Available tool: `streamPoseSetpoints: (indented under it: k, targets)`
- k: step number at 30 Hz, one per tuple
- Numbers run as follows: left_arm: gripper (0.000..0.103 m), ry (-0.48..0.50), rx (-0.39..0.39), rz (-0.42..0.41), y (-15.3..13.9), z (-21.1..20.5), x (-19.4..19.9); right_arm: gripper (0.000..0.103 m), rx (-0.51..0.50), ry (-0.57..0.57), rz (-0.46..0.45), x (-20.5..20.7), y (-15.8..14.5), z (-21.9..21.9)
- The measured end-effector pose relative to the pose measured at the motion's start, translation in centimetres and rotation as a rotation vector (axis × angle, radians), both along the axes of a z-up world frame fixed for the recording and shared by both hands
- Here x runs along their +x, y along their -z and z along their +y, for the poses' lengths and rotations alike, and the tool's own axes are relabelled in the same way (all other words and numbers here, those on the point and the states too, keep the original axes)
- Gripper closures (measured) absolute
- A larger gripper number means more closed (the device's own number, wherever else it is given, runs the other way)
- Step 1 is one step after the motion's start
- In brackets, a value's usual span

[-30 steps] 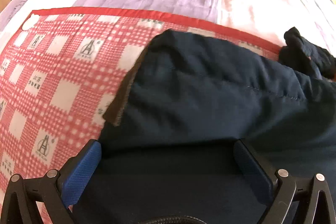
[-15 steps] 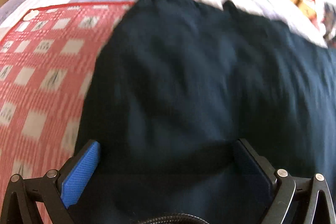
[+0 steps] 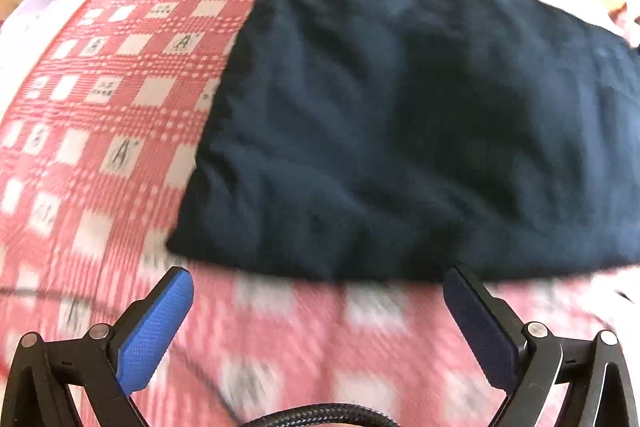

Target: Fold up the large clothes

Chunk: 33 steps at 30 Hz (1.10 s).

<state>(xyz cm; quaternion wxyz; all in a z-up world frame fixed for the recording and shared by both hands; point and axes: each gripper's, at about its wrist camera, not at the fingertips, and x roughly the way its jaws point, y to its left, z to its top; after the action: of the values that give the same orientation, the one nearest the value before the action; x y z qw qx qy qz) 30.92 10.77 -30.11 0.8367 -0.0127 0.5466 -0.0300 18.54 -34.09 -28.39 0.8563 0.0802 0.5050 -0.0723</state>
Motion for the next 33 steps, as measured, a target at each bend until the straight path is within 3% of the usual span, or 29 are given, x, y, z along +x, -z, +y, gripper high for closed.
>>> streamPoseSetpoints:
  k: [6,11,15,25,33]
  targets:
    - [0.0,0.015,0.092,-0.006,-11.7,-5.4,-8.4,0.04,-0.07,-0.039,0.059,-3.1,-10.1,8.2]
    - [0.0,-0.003,0.077,0.024,-18.2,-6.8,-13.1,0.037,0.076,-0.053,0.056,-6.3,-17.1,12.8]
    - [0.0,-0.001,0.068,-0.005,-21.9,-7.7,-15.8,0.037,0.076,-0.064,0.081,-8.4,-20.1,15.2]
    - [0.0,0.103,0.085,-0.054,-25.2,-11.3,-18.0,0.037,0.046,-0.105,0.09,-9.5,-24.4,16.9]
    - [0.0,0.146,0.081,-0.044,-26.1,-13.4,-18.7,0.037,0.028,-0.1,0.111,-10.3,-24.9,16.4]
